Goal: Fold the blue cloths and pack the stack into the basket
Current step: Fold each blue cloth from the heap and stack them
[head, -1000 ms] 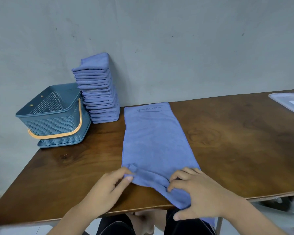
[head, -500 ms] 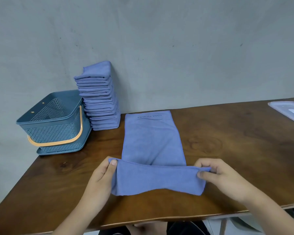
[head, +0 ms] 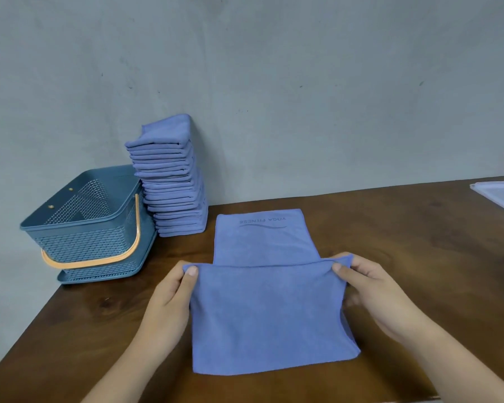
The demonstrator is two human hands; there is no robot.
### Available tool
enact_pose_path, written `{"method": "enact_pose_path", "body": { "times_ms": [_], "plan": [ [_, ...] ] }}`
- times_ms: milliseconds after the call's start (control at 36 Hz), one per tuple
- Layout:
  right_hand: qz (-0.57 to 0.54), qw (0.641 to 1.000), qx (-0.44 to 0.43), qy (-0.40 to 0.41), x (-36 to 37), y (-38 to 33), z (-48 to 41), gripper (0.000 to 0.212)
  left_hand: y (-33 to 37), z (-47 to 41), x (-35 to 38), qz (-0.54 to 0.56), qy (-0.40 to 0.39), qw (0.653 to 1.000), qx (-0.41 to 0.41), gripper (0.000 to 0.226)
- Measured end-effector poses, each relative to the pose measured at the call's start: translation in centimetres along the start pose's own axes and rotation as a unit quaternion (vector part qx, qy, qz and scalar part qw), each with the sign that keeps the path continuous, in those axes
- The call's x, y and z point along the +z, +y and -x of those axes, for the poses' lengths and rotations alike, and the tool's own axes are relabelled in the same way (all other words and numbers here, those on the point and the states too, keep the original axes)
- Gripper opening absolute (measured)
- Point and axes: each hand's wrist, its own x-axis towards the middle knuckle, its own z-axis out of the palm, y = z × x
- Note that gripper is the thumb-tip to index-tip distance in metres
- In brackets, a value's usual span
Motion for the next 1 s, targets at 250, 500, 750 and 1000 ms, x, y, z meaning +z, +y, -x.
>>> {"method": "enact_pose_path", "body": {
  "times_ms": [250, 500, 750, 1000],
  "plan": [
    [0.071, 0.992, 0.025, 0.099, 0.8, 0.9, -11.1, 0.023, -2.4, -11.9, 2.4, -0.133, 0.076, 0.988, -0.026, 0.036],
    [0.499, 0.854, -0.137, 0.057, 4.0, 6.6, -14.3, 0.051, -6.9, -12.7, 9.4, -0.467, -0.038, 0.877, 0.108, 0.042],
    [0.605, 0.782, -0.082, -0.123, 5.2, 8.8, -10.2, 0.067, -9.4, -8.8, 10.0, -0.480, -0.223, 0.848, 0.024, 0.071],
    [0.615, 0.771, -0.097, -0.130, 5.7, 8.8, -3.5, 0.065, -7.9, -1.5, 9.6, -0.493, -0.207, 0.844, 0.028, 0.076]
  ]
}}
